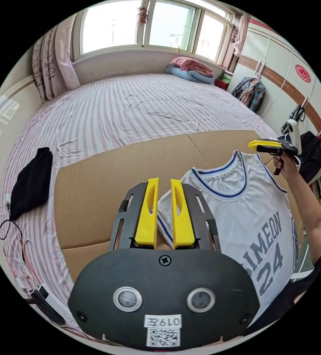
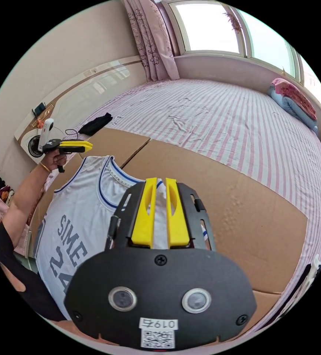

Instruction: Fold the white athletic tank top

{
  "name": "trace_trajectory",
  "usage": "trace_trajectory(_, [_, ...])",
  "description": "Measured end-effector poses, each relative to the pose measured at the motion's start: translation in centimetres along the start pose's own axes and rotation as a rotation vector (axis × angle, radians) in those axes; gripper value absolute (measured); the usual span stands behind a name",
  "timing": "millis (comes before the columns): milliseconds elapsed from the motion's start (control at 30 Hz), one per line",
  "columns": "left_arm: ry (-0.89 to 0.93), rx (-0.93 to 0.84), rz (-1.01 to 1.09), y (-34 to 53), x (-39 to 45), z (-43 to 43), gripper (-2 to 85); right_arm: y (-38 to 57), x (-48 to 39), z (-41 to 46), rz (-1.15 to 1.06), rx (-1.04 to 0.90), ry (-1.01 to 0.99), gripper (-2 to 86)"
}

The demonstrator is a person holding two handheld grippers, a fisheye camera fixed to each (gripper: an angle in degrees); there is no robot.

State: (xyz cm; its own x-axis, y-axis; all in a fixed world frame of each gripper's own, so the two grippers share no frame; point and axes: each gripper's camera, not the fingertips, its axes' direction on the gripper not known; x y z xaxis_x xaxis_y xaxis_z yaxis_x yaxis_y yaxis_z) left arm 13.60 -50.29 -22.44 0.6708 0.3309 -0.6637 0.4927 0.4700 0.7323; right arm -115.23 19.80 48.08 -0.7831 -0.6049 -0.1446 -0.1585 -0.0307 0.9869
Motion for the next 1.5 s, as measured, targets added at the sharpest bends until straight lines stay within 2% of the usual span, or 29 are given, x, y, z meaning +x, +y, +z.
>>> trace_trajectory(333, [0.008,-0.085,-0.007,5.2,-4.2,0.7,7.1,1.1,-0.7,1.7,0.003,-0.029,-0.101,4.8])
trace_trajectory(733, [-0.062,-0.091,0.019,7.1,-4.3,2.8,1.5,3.1,-0.3,4.3,0.001,-0.158,-0.045,2.9])
trace_trajectory(1000, [-0.032,-0.096,-0.014,8.5,-5.6,3.3,2.5,4.7,-1.0,1.7,-0.007,-0.050,-0.097,2.0])
trace_trajectory(1267, [-0.035,-0.039,-0.090,11.9,-7.7,0.6,3.4,8.1,-5.7,-3.4,-0.073,0.030,-0.278,-0.6])
trace_trajectory(1400, [0.022,0.054,-0.027,16.3,-6.8,-3.9,2.6,15.3,-10.3,-9.2,-0.243,0.033,-0.186,-0.9])
trace_trajectory(1500, [-0.004,0.096,0.052,21.8,-4.3,-7.2,2.9,23.7,-12.3,-14.7,-0.254,0.072,0.006,-0.9])
